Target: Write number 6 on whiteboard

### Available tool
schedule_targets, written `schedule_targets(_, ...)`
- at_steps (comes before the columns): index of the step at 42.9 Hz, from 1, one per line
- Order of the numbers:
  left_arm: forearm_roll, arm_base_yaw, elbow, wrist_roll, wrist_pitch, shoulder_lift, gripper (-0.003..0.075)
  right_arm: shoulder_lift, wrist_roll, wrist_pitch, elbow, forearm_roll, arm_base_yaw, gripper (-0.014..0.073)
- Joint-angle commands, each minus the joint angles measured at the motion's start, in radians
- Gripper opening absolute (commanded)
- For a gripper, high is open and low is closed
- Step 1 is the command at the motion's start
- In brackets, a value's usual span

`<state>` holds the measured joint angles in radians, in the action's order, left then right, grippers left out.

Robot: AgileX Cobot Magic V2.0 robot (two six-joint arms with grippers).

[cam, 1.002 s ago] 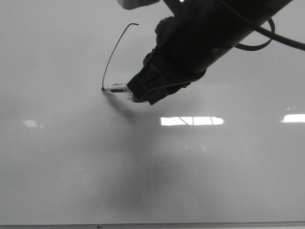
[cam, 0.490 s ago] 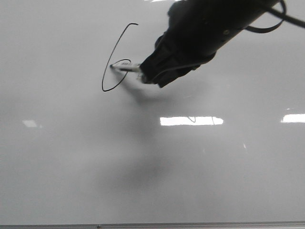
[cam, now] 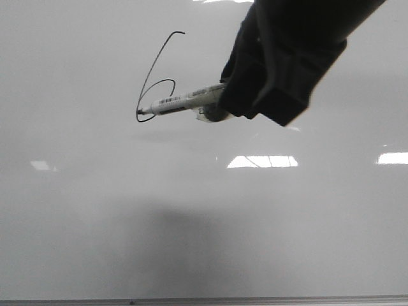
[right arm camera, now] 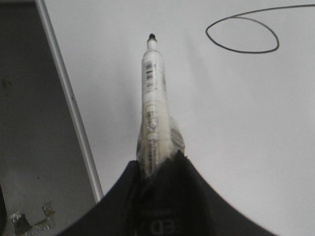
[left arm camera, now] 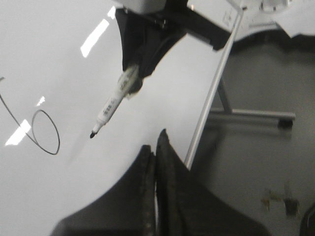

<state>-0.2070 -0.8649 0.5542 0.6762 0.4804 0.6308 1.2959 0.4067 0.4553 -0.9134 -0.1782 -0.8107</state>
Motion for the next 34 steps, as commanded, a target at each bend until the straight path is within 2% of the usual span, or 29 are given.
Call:
schedule_targets(1,0.03,-0.001,0.084,-0.005,-0.013,0.104,0.0005,-0.07,0.014,0.006,-0.027,-0.069,-0.045,-0.0062)
schedule_targets(3,0.042,-0.001,0.12,0.006,0.009,0.158,0.0045,-0.086,0.015,0.014,-0.027,-0.077,-0.076,-0.0062)
schedule_targets(9,0.07,-0.001,0.238,0.076,0.045,0.294,0.027,-0.115,0.015,0.02,-0.027,-0.1,-0.148,-0.0062)
schedule_targets(13,0.092,-0.001,0.286,0.099,0.045,0.361,0.0372,-0.13,0.015,0.019,-0.027,-0.1,-0.173,-0.0062)
schedule_targets(23,0.119,-0.001,0.304,0.149,0.036,0.427,0.0376,-0.15,0.015,-0.008,-0.027,-0.093,-0.195,-0.0062)
schedule_targets(34,0.119,-0.001,0.304,0.149,-0.05,0.474,0.0375,-0.15,0.015,-0.051,-0.027,-0.082,-0.195,-0.0062)
